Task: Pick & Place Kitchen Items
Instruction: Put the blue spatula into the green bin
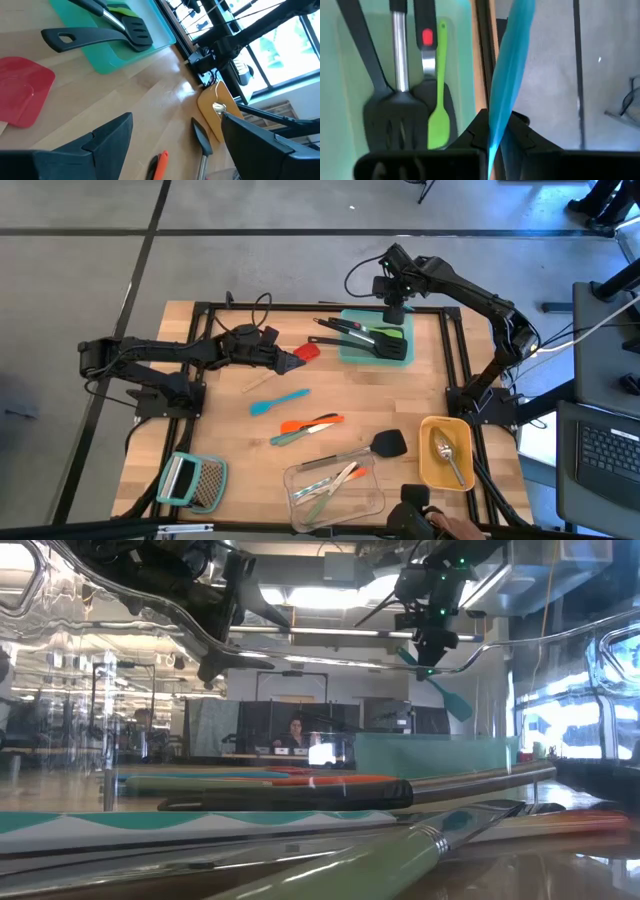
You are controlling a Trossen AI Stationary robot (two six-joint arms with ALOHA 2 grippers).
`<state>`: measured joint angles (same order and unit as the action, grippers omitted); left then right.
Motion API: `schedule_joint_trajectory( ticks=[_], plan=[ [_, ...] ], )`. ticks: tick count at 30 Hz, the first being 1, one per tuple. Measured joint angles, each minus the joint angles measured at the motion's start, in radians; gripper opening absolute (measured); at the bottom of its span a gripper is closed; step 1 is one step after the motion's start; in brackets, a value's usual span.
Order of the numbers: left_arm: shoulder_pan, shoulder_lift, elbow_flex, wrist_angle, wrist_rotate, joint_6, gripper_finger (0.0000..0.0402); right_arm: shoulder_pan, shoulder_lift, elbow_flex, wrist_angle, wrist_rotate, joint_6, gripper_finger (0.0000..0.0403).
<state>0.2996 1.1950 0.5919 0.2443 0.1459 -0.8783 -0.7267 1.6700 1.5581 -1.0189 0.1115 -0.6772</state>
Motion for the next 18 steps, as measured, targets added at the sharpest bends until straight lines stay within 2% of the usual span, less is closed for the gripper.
schedule_joint_trajectory(
  ticks=[3,6,12,18],
  plan=[
    [0.0,0.0,0.0,0.0,0.0,0.001,0.0299,-0.001,0.011,0.0,-0.005,-0.001,-0.075,0.0022],
    [0.0,0.0,0.0,0.0,-0.003,0.001,0.0299,-0.001,0.028,0.0,-0.013,-0.01,-0.086,0.0022],
    [-0.006,0.0,0.0,0.0,-0.009,0.006,0.0299,-0.001,0.072,0.0,-0.058,-0.064,0.102,0.0022],
    [-0.029,0.0,0.0,-0.002,-0.032,0.018,0.0299,0.001,0.109,0.0,-0.106,-0.065,0.111,0.0022]
  ],
)
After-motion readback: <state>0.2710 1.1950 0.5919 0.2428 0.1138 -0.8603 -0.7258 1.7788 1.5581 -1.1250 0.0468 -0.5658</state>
